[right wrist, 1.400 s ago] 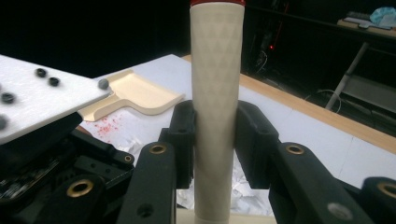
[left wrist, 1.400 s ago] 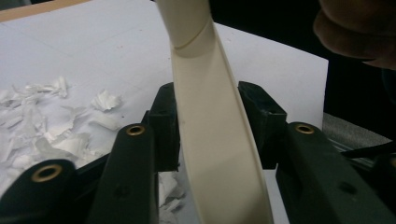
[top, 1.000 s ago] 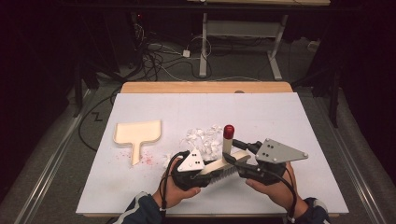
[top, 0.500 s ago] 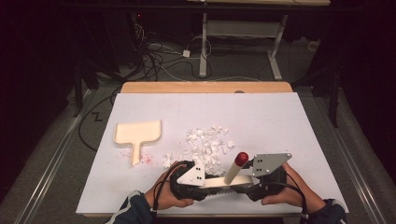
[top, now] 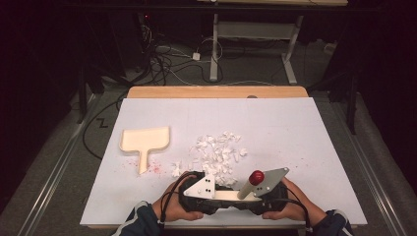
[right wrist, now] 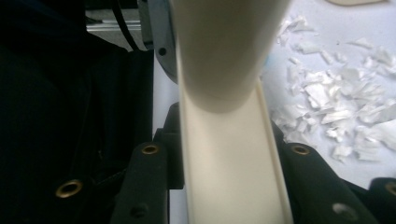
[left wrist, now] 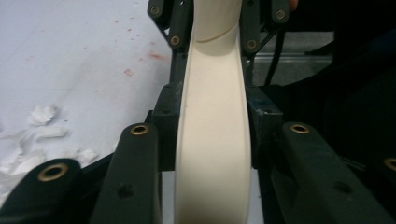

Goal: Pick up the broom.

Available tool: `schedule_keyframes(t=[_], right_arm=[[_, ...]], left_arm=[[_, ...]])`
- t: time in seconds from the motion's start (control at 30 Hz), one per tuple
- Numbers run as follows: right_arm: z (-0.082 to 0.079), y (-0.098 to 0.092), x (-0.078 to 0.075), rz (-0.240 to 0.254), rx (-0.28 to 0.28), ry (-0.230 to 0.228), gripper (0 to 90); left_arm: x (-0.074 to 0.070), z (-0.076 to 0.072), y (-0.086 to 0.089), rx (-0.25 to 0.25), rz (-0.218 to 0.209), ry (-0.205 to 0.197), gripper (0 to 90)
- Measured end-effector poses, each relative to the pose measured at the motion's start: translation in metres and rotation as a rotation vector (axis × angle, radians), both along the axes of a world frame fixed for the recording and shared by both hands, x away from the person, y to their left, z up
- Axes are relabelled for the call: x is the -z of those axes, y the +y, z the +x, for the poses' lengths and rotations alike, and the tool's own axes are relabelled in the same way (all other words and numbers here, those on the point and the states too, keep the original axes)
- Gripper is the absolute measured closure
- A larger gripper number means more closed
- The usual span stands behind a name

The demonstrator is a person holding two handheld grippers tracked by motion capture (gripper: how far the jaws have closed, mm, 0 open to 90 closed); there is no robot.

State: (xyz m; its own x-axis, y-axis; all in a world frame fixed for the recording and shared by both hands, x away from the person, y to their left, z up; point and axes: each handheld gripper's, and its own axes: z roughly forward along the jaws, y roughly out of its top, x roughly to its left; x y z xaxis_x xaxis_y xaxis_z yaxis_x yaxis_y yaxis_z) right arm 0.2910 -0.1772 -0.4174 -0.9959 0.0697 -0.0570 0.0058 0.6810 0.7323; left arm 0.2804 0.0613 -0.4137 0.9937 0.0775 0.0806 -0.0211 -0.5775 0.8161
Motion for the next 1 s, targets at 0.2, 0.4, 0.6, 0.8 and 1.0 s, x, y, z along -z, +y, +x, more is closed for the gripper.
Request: schedule_keyframes(t=[0.2,0.4,0.6,0.8,1.0], right_arm=[[0.003,-0.009,-0.005,0.021,0.096,-0.032,68.4],[0.012,-0.022,-0.010,0.052,0.225,-0.074,68.5],[0.020,-0.034,-0.015,0.051,0.309,-0.104,68.5],[0.026,-0.046,-0.017,0.051,0.389,-0.131,68.5],[0.029,-0.051,-0.020,0.064,0.421,-0.133,68.5]], left_arm=[[-0.007,0.004,0.022,-0.130,-0.036,-0.046,47.2],[-0.006,-0.003,0.058,-0.387,-0.044,-0.162,26.9],[0.007,-0.011,0.093,-0.597,-0.038,-0.199,19.5],[0.031,-0.015,0.125,-0.683,0.030,-0.173,17.0],[0.048,-0.022,0.137,-0.712,0.100,-0.155,17.1]])
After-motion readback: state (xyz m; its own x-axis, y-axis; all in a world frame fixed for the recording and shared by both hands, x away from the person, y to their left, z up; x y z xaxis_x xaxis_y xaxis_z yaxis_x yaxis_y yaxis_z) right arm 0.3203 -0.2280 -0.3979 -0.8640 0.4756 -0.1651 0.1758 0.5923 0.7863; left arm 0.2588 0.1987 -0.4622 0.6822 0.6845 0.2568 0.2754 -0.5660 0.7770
